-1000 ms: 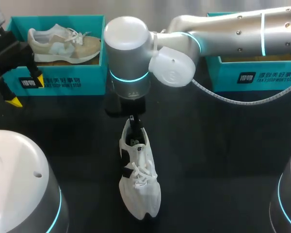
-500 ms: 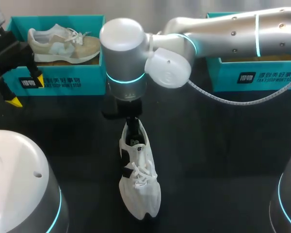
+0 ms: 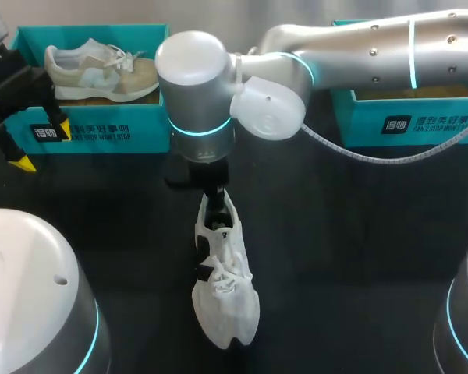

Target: Take the shoe out of the shoebox, open the shoe tongue, remove and reinsert the insole, then place the shoe into the shoebox

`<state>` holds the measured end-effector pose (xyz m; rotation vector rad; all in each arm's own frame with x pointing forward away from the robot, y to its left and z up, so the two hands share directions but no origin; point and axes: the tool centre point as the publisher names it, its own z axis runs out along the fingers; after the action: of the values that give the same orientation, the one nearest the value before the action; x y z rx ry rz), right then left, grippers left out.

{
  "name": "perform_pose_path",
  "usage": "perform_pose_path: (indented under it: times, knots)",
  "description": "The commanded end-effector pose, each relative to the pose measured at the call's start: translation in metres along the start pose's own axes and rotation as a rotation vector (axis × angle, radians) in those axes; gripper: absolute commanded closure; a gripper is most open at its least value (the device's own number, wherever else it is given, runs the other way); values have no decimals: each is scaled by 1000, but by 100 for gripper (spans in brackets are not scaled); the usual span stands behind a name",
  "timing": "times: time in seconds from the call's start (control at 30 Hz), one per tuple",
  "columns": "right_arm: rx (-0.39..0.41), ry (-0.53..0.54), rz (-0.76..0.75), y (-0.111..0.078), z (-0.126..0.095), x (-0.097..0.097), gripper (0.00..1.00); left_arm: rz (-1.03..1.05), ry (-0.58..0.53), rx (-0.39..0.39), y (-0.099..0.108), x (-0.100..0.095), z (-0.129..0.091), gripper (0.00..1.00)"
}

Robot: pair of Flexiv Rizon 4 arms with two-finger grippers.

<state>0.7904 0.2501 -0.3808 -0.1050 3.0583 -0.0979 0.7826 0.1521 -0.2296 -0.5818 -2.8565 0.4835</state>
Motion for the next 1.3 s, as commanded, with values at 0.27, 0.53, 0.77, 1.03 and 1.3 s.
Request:
perform_pose_path:
  times: [0.27,0.53,0.77,1.03,1.3]
  knots:
    - [45,-78,37,-44,-92,-14,100,0,-1,-3,0,1,0,0]
    - [82,-54,49,-60,-126,-33,100,0,-1,-3,0,1,0,0]
    - [82,-54,49,-60,-126,-33,100,0,-1,-3,0,1,0,0]
    - [59,-44,101,-89,-140,-58,100,0,-1,-3,0,1,0,0]
    - [100,-108,165,-162,-193,-113,100,0,-1,-3,0,1,0,0]
